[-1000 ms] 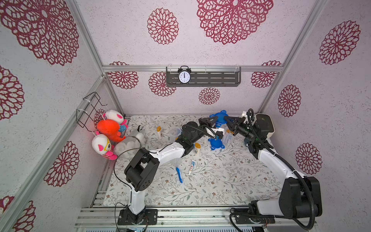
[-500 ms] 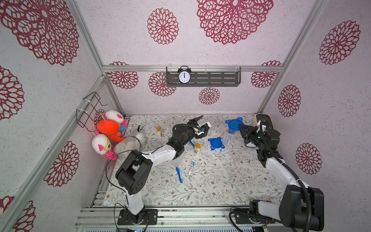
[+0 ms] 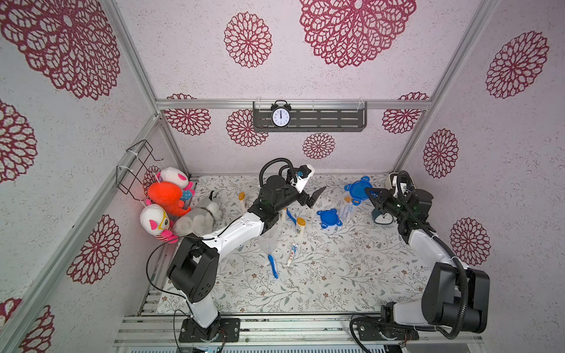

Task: Pack away toiletry kits
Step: Close the lid on the container.

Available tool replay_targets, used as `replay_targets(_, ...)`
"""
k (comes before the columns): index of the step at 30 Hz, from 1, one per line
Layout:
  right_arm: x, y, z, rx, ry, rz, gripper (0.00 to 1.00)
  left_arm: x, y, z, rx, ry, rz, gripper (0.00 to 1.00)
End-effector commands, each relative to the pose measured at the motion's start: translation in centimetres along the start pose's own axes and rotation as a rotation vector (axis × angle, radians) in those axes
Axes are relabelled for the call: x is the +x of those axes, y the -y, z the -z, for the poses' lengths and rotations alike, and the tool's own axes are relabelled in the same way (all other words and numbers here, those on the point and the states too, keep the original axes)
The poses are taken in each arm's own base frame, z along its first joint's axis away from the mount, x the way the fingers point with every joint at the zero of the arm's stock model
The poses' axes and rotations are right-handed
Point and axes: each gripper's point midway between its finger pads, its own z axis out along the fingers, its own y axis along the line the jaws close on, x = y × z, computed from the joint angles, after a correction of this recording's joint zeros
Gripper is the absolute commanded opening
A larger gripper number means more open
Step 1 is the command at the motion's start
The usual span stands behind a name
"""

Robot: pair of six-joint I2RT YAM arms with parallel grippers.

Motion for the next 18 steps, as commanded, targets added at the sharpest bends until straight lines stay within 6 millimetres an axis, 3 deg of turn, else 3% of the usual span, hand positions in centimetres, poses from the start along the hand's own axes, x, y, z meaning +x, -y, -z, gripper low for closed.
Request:
replay_targets(1,0.6,-1.0,0.4,-0.061,-0.128,0.179,0.11,-0.2,0.6,-0.4,0.057,-0.032,0.115,0.98)
replay_targets(10,-0.7,0.0,1.4,-0.072,-0.141,0.217,0.11,0.3,1.4,-1.1,0.106,-0.063,0.148,0.98)
replay_targets(13,-1.3,0.9,1.3,-0.036,-0.093,0.134,0.12,0.6,1.3,-1.6,0.109,-0.072,0.154,0.98)
replay_targets(16,-2.3,2.8,1.3,-0.003,0.053,-0.065,0.13,1.1,1.0,-2.5,0.101,-0.104,0.197,0.98)
replay_targets(18,-2.4,2.5,1.3,-0.062,0.14,-0.151,0.12,1.3,0.8,-3.1,0.083,-0.119,0.215,0.98)
